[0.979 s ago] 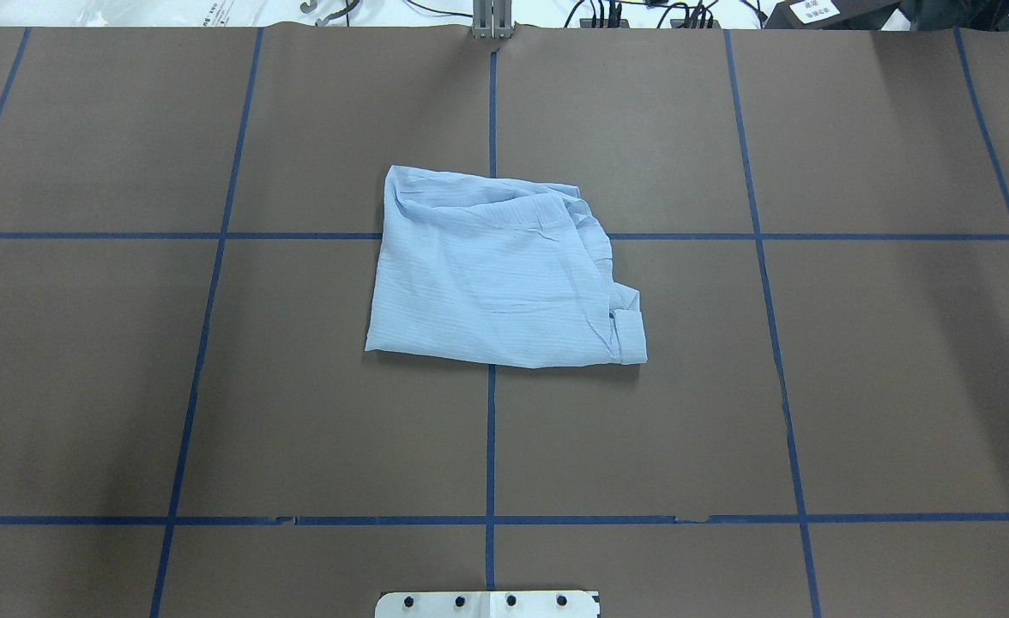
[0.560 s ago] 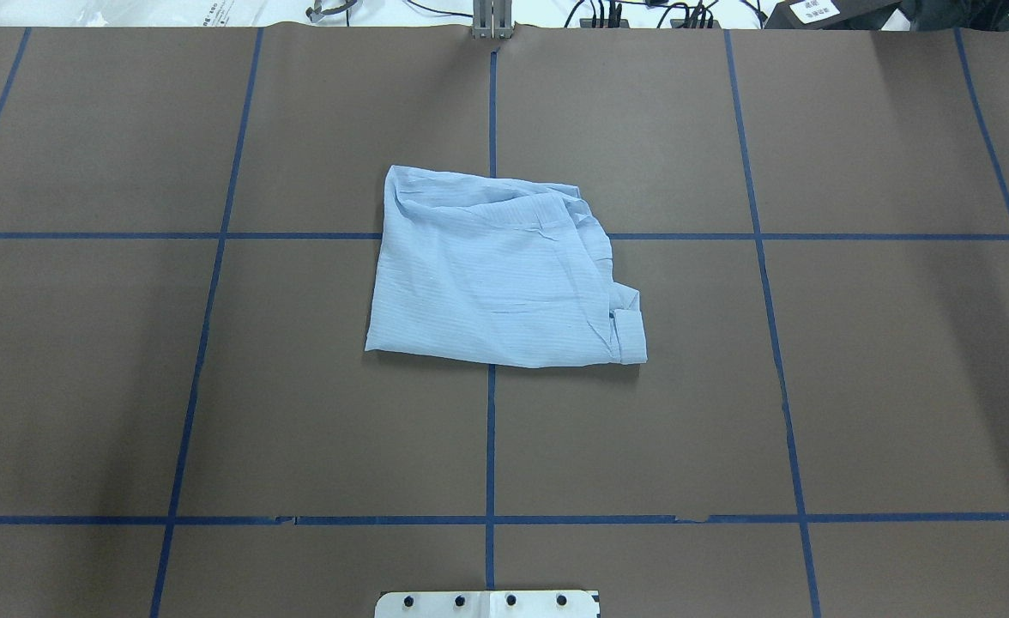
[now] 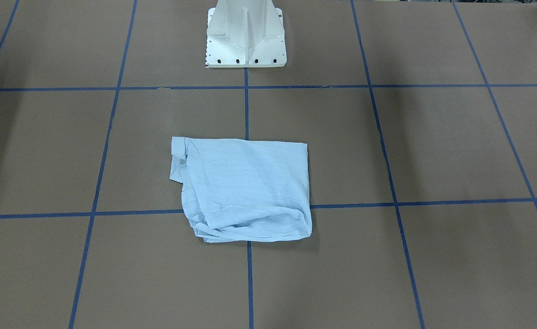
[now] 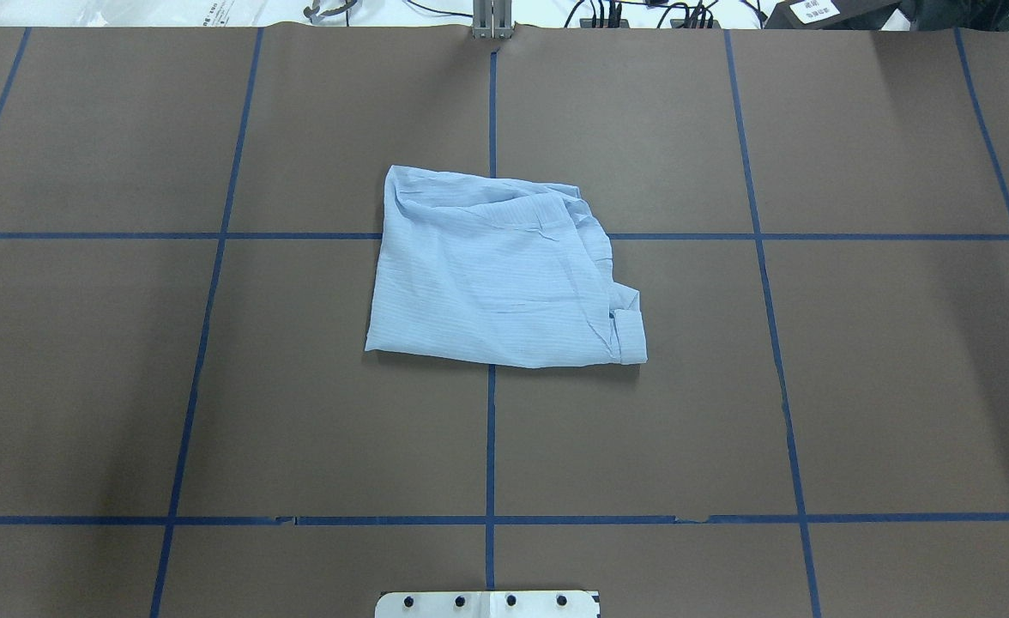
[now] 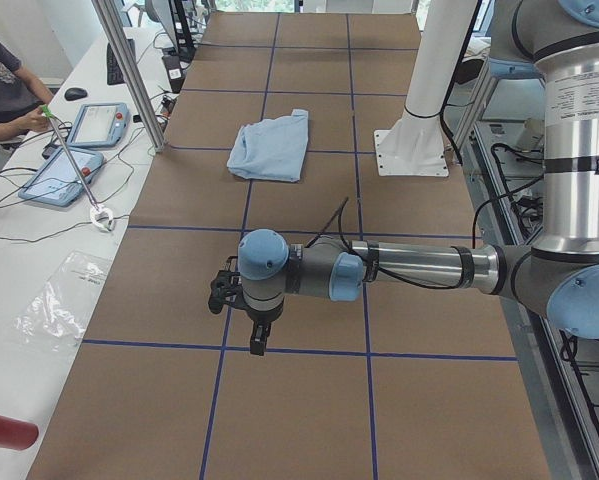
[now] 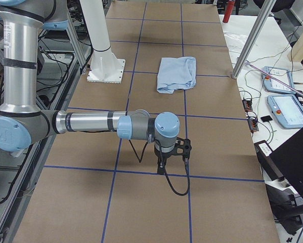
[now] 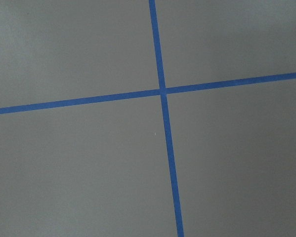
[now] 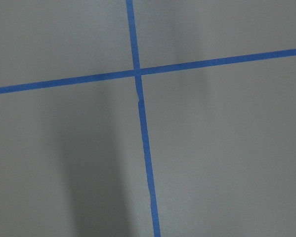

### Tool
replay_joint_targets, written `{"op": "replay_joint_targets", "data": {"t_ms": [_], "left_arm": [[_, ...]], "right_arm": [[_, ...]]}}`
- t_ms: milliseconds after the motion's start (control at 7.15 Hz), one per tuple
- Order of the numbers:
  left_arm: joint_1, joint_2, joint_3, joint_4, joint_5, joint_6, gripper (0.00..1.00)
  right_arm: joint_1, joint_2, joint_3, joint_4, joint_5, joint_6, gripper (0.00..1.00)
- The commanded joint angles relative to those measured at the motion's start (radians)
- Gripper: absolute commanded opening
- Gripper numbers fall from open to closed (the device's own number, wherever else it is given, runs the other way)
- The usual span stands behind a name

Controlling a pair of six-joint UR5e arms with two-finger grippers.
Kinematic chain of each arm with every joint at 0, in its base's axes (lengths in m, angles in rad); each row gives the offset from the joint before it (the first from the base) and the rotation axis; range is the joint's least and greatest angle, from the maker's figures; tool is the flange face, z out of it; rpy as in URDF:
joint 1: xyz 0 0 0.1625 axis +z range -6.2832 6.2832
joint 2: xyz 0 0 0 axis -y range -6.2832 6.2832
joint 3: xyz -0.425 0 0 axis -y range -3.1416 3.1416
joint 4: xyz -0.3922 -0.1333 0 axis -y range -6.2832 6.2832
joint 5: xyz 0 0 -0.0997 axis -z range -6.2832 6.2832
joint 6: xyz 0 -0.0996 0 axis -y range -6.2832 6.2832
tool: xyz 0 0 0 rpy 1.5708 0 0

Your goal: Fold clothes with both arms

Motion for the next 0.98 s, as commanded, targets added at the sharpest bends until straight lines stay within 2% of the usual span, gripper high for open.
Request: {"op": "replay_joint_targets", "data": {"t_ms": [0,839], "left_arm": [[0.000,0.001,-0.001,-0.001,0.001,0.001,1.00],[0.000,0.002,0.000,0.002,-0.008,0.001,1.00]], "right_arm": [[0.001,-0.013,-0.005,0.045,0.000,0.029,1.00],[-0.001,-0.002,-0.003,0.043,-0.003,0.020,1.00]]}}
